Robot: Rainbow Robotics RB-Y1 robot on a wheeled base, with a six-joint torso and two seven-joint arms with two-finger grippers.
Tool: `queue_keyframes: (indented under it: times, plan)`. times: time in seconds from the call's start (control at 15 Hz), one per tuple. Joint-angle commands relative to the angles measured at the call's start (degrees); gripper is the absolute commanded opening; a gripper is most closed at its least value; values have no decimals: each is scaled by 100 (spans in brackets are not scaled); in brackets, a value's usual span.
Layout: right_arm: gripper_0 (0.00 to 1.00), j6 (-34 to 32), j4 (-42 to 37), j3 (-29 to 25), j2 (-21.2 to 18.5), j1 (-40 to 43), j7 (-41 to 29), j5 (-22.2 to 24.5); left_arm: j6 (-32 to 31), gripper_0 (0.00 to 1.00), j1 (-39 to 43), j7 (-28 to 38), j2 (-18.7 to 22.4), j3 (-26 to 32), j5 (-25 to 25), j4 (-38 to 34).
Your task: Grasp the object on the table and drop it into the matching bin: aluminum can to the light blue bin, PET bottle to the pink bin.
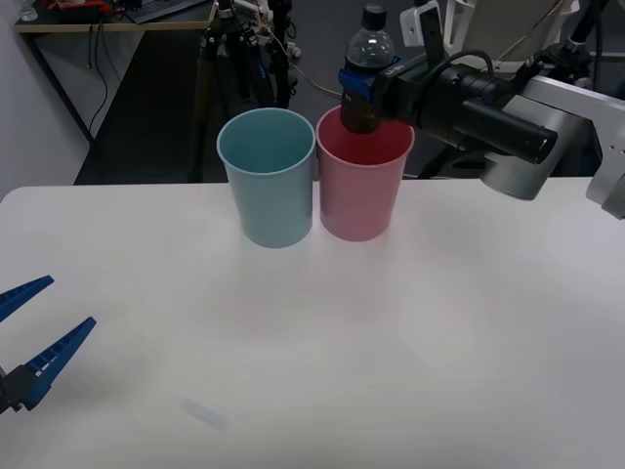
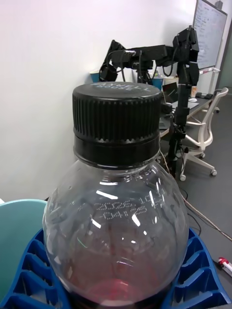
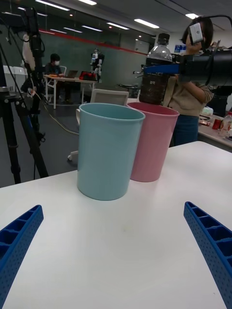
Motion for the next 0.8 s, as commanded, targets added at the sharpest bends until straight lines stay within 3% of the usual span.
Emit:
queue_keyframes:
  times: [0.07, 0.8]
  plan:
    - [100, -16, -12, 2, -9, 0, -17, 18, 0, 100, 0, 0, 0, 0, 0, 0]
    - [100, -51, -214, 2, -167, 9, 0, -26, 0, 100, 0, 0, 0, 0, 0, 0]
